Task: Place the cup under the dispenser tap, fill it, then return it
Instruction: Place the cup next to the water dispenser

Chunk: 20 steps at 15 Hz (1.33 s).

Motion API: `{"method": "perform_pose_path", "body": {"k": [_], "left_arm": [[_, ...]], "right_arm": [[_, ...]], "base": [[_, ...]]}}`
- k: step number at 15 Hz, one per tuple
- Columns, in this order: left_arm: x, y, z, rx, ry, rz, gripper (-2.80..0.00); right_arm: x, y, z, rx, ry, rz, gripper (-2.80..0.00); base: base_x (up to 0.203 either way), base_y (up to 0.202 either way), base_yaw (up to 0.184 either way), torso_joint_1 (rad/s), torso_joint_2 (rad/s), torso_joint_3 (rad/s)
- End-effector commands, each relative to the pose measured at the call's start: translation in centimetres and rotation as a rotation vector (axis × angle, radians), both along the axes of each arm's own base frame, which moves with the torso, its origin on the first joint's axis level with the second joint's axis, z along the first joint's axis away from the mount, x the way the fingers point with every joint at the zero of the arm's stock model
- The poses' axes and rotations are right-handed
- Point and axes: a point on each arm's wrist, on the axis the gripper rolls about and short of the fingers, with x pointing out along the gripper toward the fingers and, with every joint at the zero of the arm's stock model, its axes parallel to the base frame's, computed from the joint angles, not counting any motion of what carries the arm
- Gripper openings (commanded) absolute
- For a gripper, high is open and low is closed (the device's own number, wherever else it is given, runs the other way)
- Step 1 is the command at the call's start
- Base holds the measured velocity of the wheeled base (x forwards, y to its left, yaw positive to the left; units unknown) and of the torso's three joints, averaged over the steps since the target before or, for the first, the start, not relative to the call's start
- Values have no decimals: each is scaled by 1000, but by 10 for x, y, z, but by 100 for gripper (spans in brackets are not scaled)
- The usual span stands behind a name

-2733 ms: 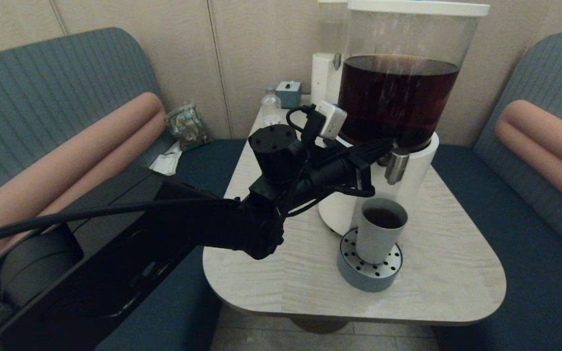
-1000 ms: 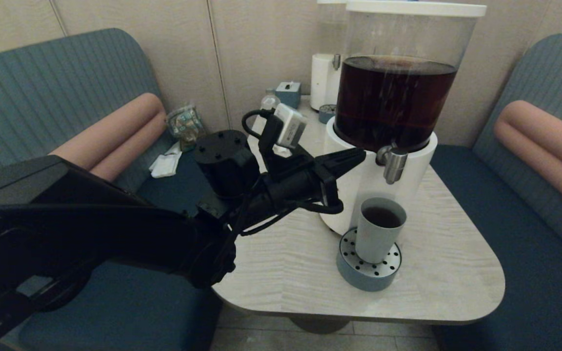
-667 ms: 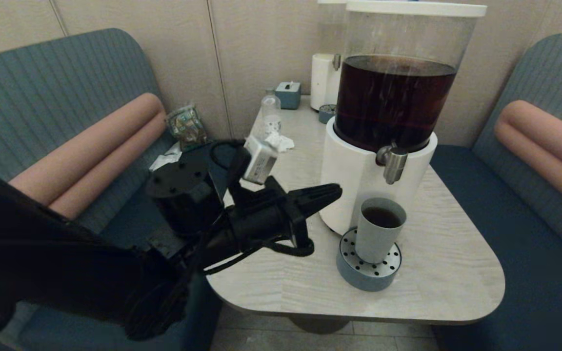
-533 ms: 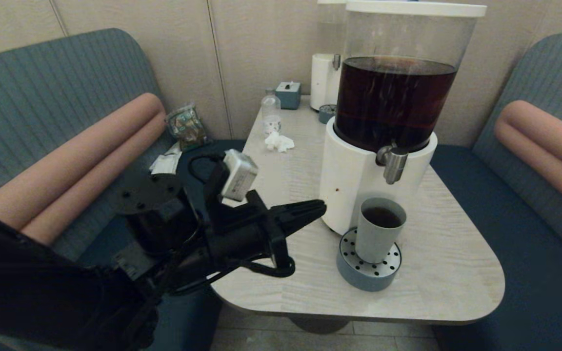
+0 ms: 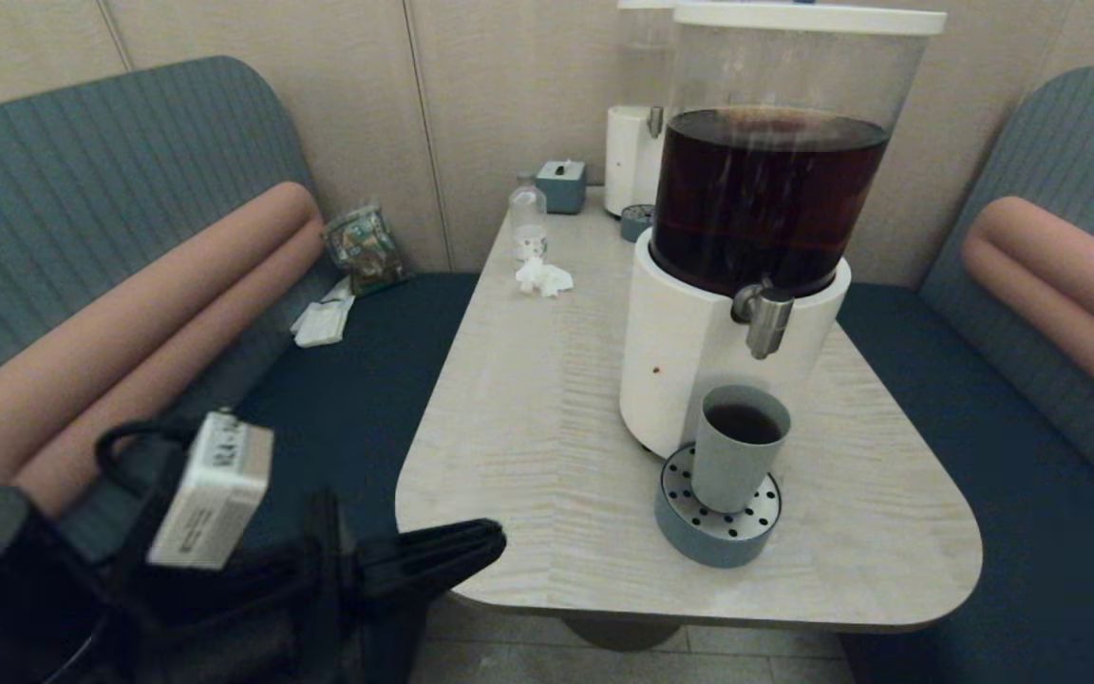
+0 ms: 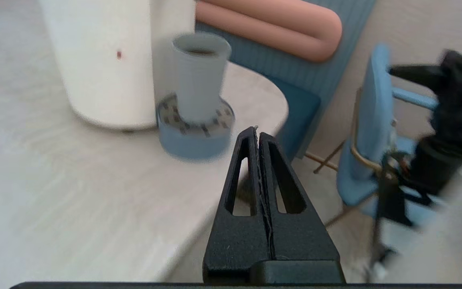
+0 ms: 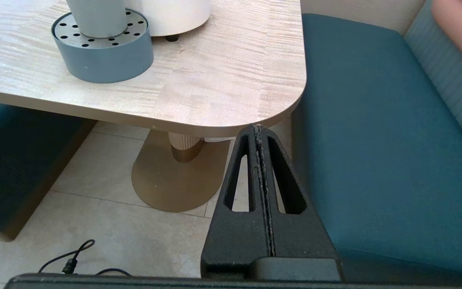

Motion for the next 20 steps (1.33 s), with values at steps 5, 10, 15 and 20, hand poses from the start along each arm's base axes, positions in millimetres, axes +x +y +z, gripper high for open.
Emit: {"method": "perform_pose_path", "body": {"k": [5, 10, 15, 20], "left_arm": [[-63, 50, -3, 54, -1, 53, -280], [-44, 38, 16, 35, -13, 50, -280], [-21, 25, 22, 54, 3, 48, -280], [9, 5, 17, 120, -7, -22, -280]], "right_arm": [[0, 0, 0, -1, -2, 1, -280], [0, 0, 0, -1, -2, 1, -280], [0, 0, 0, -1, -2, 1, -280], [0, 0, 0, -1, -2, 1, -280]], "base": [[0, 0, 0, 0, 0, 0], [0, 0, 0, 0, 0, 0], [0, 0, 0, 0, 0, 0], [0, 0, 0, 0, 0, 0]]}}
